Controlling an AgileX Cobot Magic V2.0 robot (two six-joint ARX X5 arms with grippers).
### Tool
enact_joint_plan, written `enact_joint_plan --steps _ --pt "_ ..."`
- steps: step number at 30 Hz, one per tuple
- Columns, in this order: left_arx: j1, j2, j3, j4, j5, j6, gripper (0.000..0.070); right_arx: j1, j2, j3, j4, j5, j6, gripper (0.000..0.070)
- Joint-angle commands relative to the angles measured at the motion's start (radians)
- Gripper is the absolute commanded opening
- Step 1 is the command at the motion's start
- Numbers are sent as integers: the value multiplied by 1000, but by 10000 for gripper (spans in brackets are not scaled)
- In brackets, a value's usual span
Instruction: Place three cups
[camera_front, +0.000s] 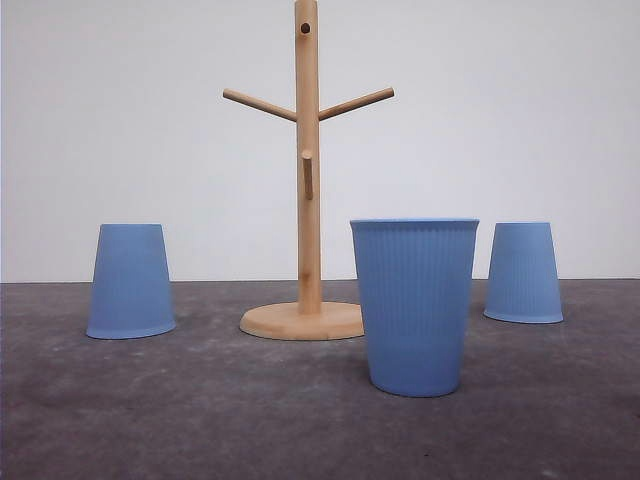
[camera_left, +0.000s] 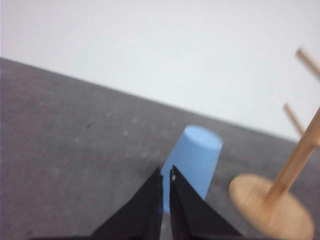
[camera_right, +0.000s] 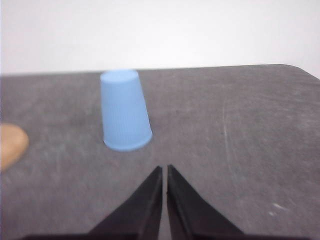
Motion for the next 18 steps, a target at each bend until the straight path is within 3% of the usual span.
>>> enact_joint_plan --steps 1,4,8,11,18 --pt "-1 0 -7 42 -2 -50 0 0 1 -1 47 4 99 12" --pt "-1 0 23 61 -16 -49 2 0 1 8 131 5 137 6" --pt "-1 0 111 -5 -87 -49 3 0 1 79 100 32 183 5" --pt "-1 18 212 -141 -121 -48 4 0 3 169 -14 30 201 5" --pt "-1 161 454 -469 -103 -40 3 0 84 419 -349 27 202 5"
